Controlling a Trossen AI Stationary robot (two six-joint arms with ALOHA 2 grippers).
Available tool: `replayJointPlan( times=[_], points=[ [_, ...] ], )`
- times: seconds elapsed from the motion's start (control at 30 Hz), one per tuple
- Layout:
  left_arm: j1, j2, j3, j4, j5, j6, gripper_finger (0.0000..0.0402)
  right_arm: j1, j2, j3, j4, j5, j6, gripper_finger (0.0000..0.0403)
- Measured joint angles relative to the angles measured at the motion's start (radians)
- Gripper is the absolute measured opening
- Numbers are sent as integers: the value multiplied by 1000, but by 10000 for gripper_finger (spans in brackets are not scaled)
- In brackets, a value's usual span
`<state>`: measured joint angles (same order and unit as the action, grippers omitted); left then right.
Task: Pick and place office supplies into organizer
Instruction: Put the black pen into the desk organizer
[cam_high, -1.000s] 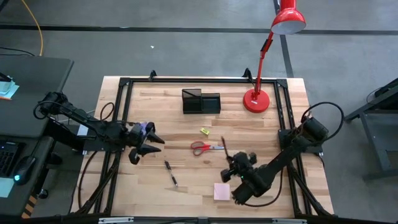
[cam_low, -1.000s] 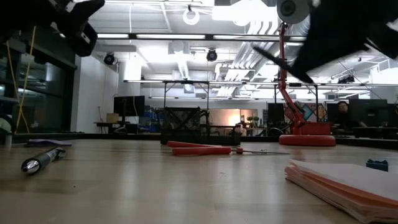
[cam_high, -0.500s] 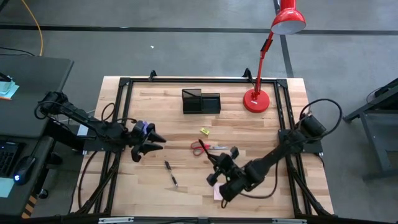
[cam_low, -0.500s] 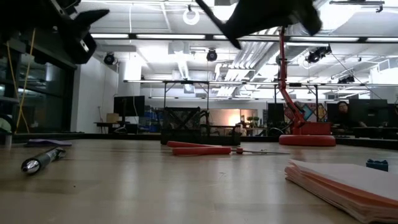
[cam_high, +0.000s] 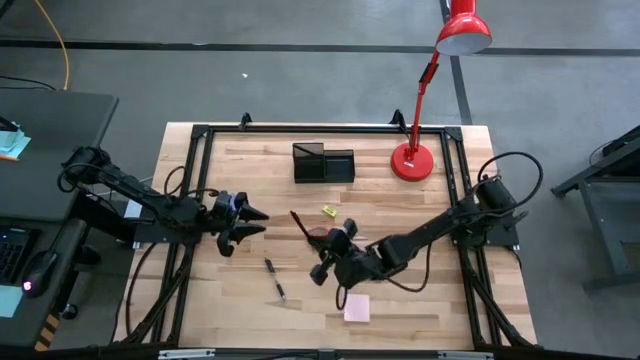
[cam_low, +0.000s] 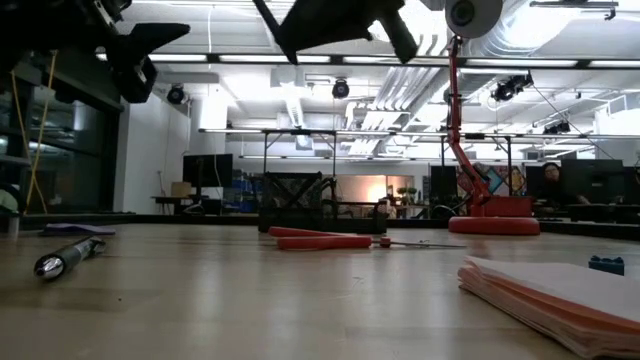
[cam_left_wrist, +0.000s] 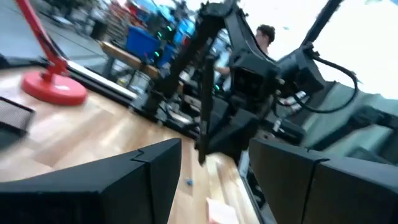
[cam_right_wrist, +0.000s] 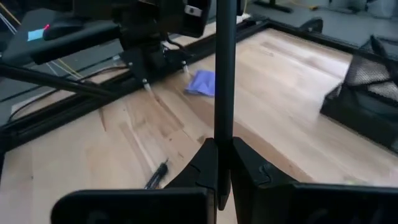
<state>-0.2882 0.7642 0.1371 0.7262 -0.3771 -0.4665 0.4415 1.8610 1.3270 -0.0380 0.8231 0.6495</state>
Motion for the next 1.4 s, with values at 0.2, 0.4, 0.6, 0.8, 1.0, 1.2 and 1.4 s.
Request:
replayJointPlan(
  times=[0.2, 0.4, 0.6, 0.8, 1.0, 1.2, 1.4],
  points=[
    [0, 0, 8, 63, -22, 54, 182, -43, 2, 0, 73, -74, -41, 2],
    [0, 12, 22, 55, -22, 55, 182, -72, 7, 0, 152, -137, -102, 2],
    [0, 27, 21, 62, -51, 55, 182, -104, 7, 0, 208, -190, -135, 2],
    [0, 31, 22, 75, -63, 67, 182, -135, 11, 0, 219, -220, -142, 2],
    [1, 39, 26, 131, -83, 95, 182, -155, 49, 0, 294, -305, -161, 2],
    [0, 39, 35, 107, -72, 96, 182, -160, 51, 0, 343, -301, -194, 2],
    [1, 39, 35, 86, -111, 99, 182, -161, 51, 0, 373, -329, -204, 2]
  ],
)
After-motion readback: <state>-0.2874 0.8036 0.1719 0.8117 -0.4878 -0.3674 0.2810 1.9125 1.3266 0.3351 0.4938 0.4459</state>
